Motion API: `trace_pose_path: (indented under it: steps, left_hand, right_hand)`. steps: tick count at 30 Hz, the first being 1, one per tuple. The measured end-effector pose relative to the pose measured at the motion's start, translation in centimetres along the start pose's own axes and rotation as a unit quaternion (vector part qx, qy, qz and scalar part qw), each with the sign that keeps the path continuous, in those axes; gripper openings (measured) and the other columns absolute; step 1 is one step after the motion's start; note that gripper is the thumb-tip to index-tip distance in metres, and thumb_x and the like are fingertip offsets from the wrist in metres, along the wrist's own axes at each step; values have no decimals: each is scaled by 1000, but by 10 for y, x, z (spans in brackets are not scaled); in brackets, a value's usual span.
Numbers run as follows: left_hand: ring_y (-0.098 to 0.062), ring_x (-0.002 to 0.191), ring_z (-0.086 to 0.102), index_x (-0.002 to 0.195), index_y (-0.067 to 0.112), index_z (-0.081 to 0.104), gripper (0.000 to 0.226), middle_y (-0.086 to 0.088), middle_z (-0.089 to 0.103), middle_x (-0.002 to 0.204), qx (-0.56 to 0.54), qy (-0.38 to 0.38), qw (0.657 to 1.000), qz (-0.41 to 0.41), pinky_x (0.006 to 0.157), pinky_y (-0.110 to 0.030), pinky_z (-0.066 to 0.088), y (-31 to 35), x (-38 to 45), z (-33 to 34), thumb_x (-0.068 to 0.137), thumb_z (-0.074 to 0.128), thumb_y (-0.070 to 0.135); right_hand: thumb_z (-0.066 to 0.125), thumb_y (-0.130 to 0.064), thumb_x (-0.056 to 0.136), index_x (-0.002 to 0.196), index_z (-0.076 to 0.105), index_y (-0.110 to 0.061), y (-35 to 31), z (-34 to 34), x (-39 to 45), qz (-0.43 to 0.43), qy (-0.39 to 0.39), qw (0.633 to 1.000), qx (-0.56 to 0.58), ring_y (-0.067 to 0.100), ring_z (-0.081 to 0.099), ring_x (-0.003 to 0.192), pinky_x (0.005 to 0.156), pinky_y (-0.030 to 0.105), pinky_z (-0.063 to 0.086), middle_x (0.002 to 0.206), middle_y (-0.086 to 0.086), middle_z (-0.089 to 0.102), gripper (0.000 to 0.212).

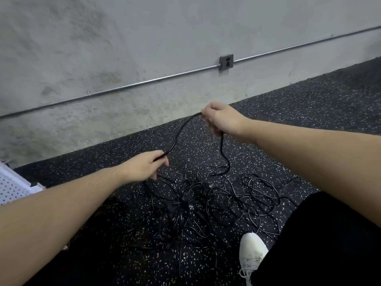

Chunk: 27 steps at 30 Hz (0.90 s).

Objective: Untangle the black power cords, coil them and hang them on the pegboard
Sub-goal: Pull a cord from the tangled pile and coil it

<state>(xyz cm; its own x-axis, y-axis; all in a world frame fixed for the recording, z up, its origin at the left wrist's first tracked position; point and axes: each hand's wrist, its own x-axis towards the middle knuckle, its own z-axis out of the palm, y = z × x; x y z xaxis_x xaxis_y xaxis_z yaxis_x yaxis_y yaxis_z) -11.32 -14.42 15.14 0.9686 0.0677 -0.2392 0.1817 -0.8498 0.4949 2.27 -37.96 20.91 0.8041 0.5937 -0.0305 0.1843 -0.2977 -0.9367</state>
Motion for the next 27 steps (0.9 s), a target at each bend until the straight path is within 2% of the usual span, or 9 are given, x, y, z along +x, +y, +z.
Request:
trace_pose_path:
  steps: [4, 8, 11, 13, 16, 17, 20, 24, 27]
  left_hand:
    - [-11, 54, 45, 100, 31, 60, 14, 9, 58, 67, -35, 76, 996, -1, 54, -30, 37, 0, 0, -7, 108, 48, 30]
    - [-7, 47, 39, 104, 28, 51, 14, 7, 56, 68, -78, 101, 992, 13, 51, -28, 33, 1, -4, -17, 103, 53, 14]
    - [-5, 46, 36, 106, 29, 48, 24, 5, 59, 75, -121, 117, 985, 34, 51, -28, 31, 5, -6, -21, 101, 46, 5]
    - [-10, 53, 37, 106, 32, 47, 23, 5, 51, 68, -150, 117, 980, 54, 56, -32, 32, 7, -7, -22, 101, 43, 9]
    - [-22, 68, 37, 107, 31, 46, 18, 11, 55, 64, -190, 100, 973, 79, 65, -39, 32, 6, -11, -24, 91, 42, 23]
    - [-22, 69, 39, 108, 30, 46, 18, 11, 54, 62, -198, 100, 972, 82, 66, -41, 34, 6, -13, -25, 92, 41, 23]
    - [-19, 67, 56, 110, 27, 50, 15, 4, 57, 66, -209, 134, 966, 76, 78, -51, 50, 3, -18, -26, 108, 39, 18]
    - [-37, 88, 67, 107, 31, 60, 19, 3, 72, 77, -189, 133, 972, 43, 95, -57, 51, -16, -27, -26, 109, 41, 36]
    - [-26, 87, 70, 103, 24, 63, 25, 3, 72, 78, -215, 139, 967, 0, 100, -57, 51, -36, -34, -26, 111, 39, 27]
  right_hand:
    - [54, -23, 101, 133, 46, -22, 9, 11, 4, -16, -43, 967, -252, 14, 52, 64, 58, 32, 45, 102, 6, 67, 33]
    - [56, -34, 98, 116, 65, -23, 1, 28, 4, -51, -114, 910, -397, 10, 60, 75, 69, 29, 52, 97, -7, 67, 23]
    - [57, -37, 98, 115, 66, -26, -5, 49, 3, -67, -196, 909, -361, 17, 66, 103, 95, 35, 52, 113, -6, 69, 22]
    - [59, -37, 100, 122, 60, -27, -10, 66, 2, -84, -240, 907, -337, 15, 64, 99, 90, 32, 50, 111, -4, 66, 24]
    - [54, -30, 104, 105, 57, -25, -16, 87, 7, -131, -236, 918, -290, 5, 62, 75, 74, 22, 46, 91, -6, 65, 7]
    - [49, -28, 106, 103, 58, -21, -18, 91, 9, -130, -229, 927, -268, 3, 67, 74, 72, 19, 48, 88, -6, 69, 12]
    - [41, -25, 110, 105, 58, -15, -20, 98, 13, -106, -241, 947, -182, 20, 75, 86, 87, 34, 58, 87, 5, 74, 21]
    - [37, -22, 111, 112, 54, -7, -28, 98, 13, -73, -211, 973, -61, 16, 72, 73, 69, 25, 59, 82, 8, 71, 23]
    - [37, -23, 111, 113, 55, -5, -33, 98, 18, -50, -171, 984, 9, 16, 71, 69, 76, 31, 60, 78, 8, 70, 26]
